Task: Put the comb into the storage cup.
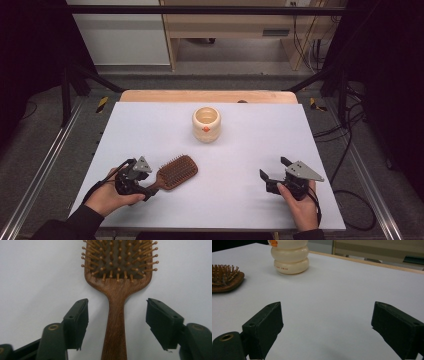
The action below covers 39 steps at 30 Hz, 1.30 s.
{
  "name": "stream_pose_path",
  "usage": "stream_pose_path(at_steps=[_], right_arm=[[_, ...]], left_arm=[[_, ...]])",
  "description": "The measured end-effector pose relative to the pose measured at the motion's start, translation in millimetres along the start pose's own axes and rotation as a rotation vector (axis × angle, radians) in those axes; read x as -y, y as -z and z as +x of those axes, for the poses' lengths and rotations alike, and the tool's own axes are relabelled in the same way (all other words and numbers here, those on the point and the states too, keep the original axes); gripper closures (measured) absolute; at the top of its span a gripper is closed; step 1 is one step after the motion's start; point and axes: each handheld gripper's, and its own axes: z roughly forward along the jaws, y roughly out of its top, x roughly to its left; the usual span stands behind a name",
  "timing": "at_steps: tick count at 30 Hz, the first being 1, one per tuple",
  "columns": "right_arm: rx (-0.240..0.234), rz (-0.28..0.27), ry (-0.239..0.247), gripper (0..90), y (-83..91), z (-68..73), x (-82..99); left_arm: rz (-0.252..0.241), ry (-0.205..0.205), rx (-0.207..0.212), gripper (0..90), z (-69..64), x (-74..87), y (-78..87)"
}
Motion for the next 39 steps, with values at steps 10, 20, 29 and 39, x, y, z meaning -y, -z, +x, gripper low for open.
stream_pose_path(at_steps=[10, 20, 29, 39], right_arm=[[0.003, 0.013, 0.008, 10.2, -0.3, 0.5, 0.9], [0.002, 0.015, 0.007, 10.3, -0.4, 0.3, 1.0], [-0.002, 0.02, 0.008, 10.2, -1.1, 0.9, 1.5], [-0.006, 0.024, 0.011, 10.1, -1.6, 1.1, 1.9]], left_arm=[[0.088, -0.022, 0.017, 52.1, 0.6, -6.7, -10.2], [0.155, -0.048, 0.033, 56.3, 2.9, -9.8, -16.3], [0.17, -0.036, 0.043, 59.8, 6.3, -9.7, -21.2], [0.187, -0.059, 0.039, 64.0, 4.4, -13.2, -23.4]])
